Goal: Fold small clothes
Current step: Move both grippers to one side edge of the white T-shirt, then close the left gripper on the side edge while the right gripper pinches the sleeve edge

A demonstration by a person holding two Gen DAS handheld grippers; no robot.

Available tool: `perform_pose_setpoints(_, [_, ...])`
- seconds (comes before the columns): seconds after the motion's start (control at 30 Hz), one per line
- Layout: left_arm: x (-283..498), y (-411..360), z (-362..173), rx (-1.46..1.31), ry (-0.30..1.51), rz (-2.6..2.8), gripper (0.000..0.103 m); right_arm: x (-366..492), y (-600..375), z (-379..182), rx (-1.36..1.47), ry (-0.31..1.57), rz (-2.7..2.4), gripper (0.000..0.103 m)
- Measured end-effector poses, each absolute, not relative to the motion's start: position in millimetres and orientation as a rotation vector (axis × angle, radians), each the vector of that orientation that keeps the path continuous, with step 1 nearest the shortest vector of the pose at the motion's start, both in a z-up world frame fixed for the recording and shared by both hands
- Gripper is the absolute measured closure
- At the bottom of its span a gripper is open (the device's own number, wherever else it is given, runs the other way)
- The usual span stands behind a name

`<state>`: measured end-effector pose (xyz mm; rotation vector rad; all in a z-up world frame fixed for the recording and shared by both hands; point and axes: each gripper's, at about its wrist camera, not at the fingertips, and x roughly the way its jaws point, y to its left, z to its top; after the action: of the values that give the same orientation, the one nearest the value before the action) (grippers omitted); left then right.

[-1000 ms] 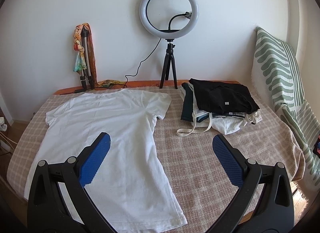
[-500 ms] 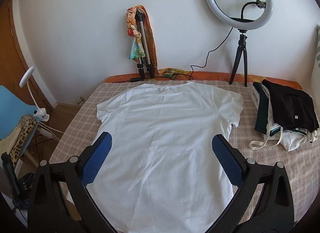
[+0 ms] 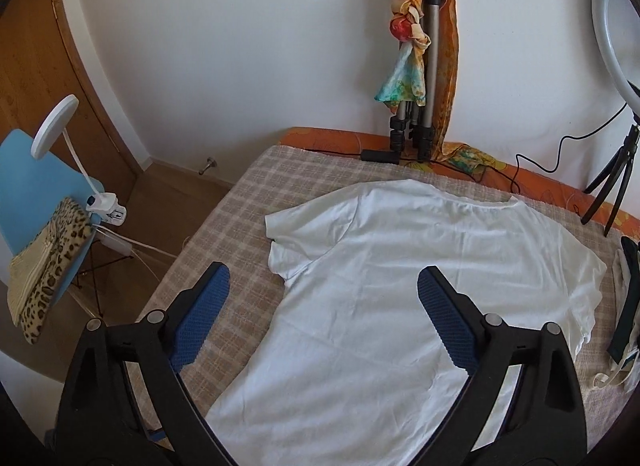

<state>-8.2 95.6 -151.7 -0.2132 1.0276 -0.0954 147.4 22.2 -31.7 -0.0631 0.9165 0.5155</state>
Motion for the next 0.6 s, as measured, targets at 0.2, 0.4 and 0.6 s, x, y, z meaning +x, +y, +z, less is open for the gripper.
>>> perform_pose_setpoints(0.2, [-0.5,95.8,-158.5,-0.241,1.042,-0.122,0.052,195.1,82.8,-81.9,-0.085,1.005,0.540,0.007])
perform_pose_setpoints(0.4, [7.0,106.5,-160.2,-0.356,1.037,-0.178,0.081,231.2,122.6,-126.8,-0.069,1.076,0.550,0.012])
perform_pose_setpoints(0.6, [11.5,108.3,-162.1,-0.421,1.044,-0.221,0.096,249.8,152.9,-156.5,-0.137,1.107,0.566,0.012])
